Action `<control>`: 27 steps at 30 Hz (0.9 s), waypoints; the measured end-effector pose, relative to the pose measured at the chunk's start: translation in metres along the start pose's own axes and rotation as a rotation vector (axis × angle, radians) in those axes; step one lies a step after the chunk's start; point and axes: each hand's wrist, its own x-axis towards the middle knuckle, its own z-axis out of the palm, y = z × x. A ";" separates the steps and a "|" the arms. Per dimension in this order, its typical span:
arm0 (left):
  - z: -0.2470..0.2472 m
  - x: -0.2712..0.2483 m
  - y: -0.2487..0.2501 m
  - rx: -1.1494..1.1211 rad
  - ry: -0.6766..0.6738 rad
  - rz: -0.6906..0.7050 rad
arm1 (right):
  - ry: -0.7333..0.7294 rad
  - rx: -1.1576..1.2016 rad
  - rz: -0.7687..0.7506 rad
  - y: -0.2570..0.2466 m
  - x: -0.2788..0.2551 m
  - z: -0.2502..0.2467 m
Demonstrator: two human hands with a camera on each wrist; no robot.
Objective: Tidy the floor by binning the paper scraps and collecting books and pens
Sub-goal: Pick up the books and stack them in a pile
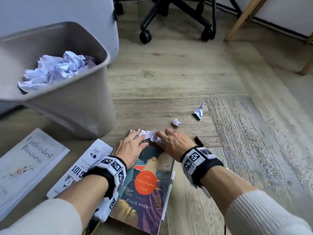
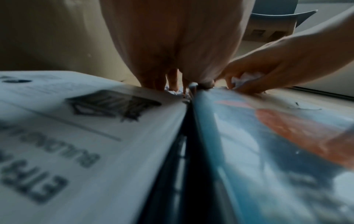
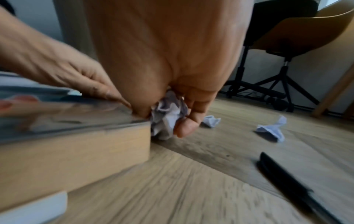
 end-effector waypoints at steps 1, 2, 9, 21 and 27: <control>0.001 0.000 0.000 0.014 0.016 0.001 | -0.015 0.008 0.022 -0.002 0.004 0.004; 0.001 0.000 0.001 0.043 0.039 0.005 | -0.015 0.013 0.033 0.000 0.006 0.008; 0.012 -0.005 0.002 0.170 0.161 0.004 | 0.425 0.193 0.215 0.044 -0.003 -0.008; 0.014 -0.009 -0.005 0.208 0.204 0.002 | 0.202 0.391 0.405 0.097 0.036 -0.026; 0.010 -0.009 -0.001 0.240 0.114 -0.043 | 0.257 0.456 0.004 0.026 0.027 -0.007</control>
